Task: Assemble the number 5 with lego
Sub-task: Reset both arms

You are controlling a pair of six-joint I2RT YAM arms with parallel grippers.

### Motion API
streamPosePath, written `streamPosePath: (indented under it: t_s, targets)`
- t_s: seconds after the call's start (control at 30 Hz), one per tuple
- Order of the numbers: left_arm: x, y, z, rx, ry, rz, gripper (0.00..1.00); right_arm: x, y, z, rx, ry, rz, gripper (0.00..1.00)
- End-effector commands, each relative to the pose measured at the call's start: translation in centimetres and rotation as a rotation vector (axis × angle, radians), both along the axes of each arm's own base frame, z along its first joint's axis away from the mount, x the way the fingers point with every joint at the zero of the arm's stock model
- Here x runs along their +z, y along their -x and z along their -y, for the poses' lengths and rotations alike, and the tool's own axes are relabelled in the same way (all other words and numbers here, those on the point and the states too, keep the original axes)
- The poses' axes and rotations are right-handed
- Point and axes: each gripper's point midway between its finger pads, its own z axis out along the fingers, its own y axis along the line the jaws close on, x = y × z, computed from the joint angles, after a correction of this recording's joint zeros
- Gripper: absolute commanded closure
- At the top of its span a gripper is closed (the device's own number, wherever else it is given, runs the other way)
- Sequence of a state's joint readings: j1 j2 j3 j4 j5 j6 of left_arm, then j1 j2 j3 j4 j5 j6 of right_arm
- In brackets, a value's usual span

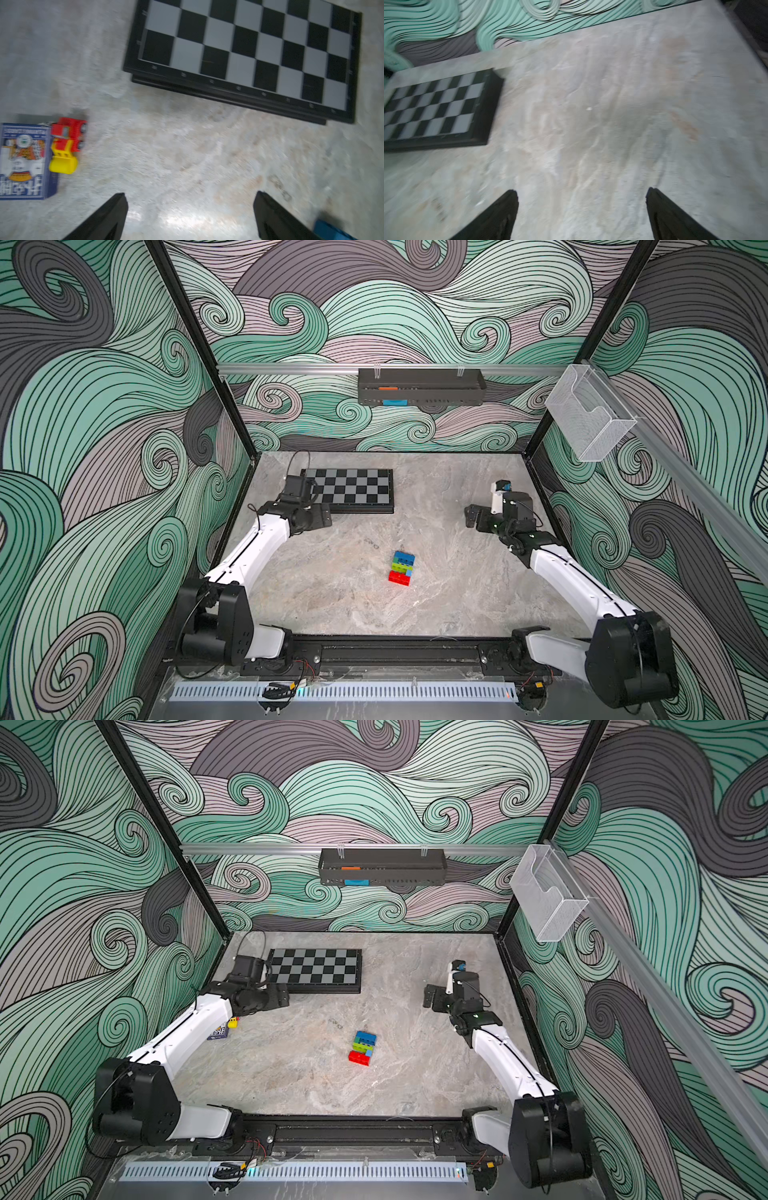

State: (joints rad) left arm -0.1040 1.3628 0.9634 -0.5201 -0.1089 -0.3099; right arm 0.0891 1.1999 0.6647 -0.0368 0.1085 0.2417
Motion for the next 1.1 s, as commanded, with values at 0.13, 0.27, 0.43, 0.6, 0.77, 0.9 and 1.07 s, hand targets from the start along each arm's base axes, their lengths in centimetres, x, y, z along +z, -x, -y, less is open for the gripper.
streamPosePath:
  t_s: [0.13, 0.27, 0.43, 0.6, 0.77, 0.9, 1.07]
  targets:
    - [-3.2, -4.2, -9.4, 0.163, -0.249, 0.16, 0.02, -2.2, -2.6, 4.2, -0.098, 0.175, 0.224, 0.01]
    - [-3.9, -6.0, -9.1, 0.15, -0.213, 0.341, 0.02, -3.2, -5.0, 2.3, 0.036, 0.223, 0.21, 0.01]
    - [-4.2, -5.4, -5.1, -0.074, -0.146, 0.476, 0.04, -4.2, -4.1, 1.1, 0.114, 0.196, 0.291, 0.01]
    - [-4.6, -4.9, -6.0, -0.003, -0.199, 0.491, 0.01, -3.8, -3.4, 0.2, 0.094, 0.305, 0.378, 0.01]
    - [-4.2, -4.9, -6.0, 0.0, -0.209, 0.503, 0.01, -2.9, -1.7, -0.6, 0.118, 0.322, 0.476, 0.01]
    - [-4.1, -5.1, -5.9, -0.015, -0.22, 0.524, 0.01, -3.9, -3.4, -0.6, 0.175, 0.249, 0.386, 0.01]
    - [-4.1, -4.8, -5.8, -0.011, -0.203, 0.507, 0.01, -4.0, -3.2, -0.5, 0.211, 0.188, 0.371, 0.01]
